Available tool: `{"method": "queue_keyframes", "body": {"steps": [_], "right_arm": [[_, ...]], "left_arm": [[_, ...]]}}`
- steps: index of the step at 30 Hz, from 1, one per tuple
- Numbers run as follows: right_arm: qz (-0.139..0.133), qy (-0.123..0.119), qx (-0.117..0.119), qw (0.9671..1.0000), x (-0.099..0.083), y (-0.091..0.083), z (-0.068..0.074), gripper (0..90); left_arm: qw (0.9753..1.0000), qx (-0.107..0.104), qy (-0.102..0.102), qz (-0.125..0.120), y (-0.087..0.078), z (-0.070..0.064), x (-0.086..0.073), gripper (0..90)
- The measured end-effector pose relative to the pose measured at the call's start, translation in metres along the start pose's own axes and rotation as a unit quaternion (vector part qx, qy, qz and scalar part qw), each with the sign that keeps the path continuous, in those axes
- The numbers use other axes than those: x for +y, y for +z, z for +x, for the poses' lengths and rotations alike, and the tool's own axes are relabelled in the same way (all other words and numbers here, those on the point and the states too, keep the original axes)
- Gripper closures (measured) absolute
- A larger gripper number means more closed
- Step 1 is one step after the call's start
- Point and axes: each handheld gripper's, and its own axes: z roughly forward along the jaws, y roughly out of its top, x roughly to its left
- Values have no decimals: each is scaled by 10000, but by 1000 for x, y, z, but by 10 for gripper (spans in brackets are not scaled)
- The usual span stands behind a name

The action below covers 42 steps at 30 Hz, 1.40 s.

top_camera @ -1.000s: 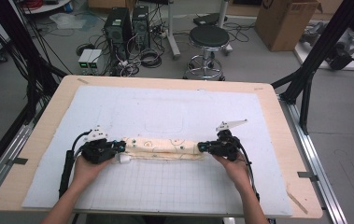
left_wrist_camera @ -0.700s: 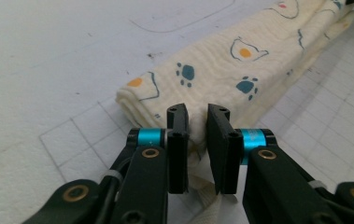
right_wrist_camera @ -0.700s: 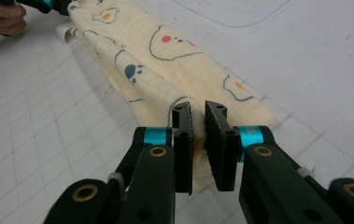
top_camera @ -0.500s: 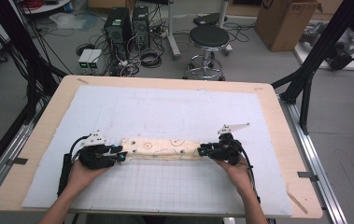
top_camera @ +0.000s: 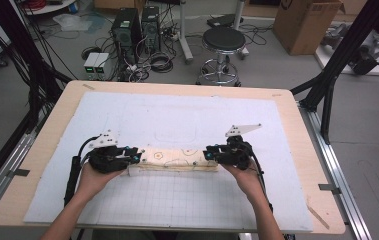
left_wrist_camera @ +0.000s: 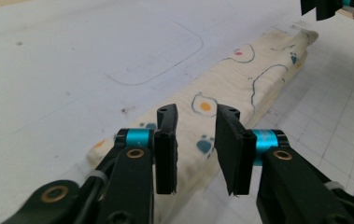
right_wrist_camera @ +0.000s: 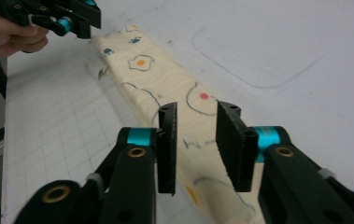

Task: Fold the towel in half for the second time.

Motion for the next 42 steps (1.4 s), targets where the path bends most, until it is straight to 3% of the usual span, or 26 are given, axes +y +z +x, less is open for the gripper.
{"method": "queue_keyframes", "body": {"steps": [5, 13, 21, 32, 39, 42], "right_arm": [[164, -107, 210, 9996, 12, 18, 5, 834], [437, -172, 467, 9978, 21, 53, 11, 864], [910, -209, 522, 9943, 15, 76, 16, 874], [1229, -378, 338, 9911, 3, 80, 12, 874], [1223, -474, 157, 9912, -4, 67, 8, 865], [1178, -501, 54, 9918, -8, 59, 4, 848]], "left_arm": [[9998, -143, 78, 138, 21, -6, 9, 828], [9987, -187, 110, 459, 48, -11, 9, 853], [9967, -151, 227, 760, 59, -15, 3, 858], [9938, 10, 411, 1034, 55, -11, -3, 840], [9941, 86, 375, 1019, 46, -4, -6, 812], [9943, 131, 353, 999, 42, -1, -7, 760]]}}
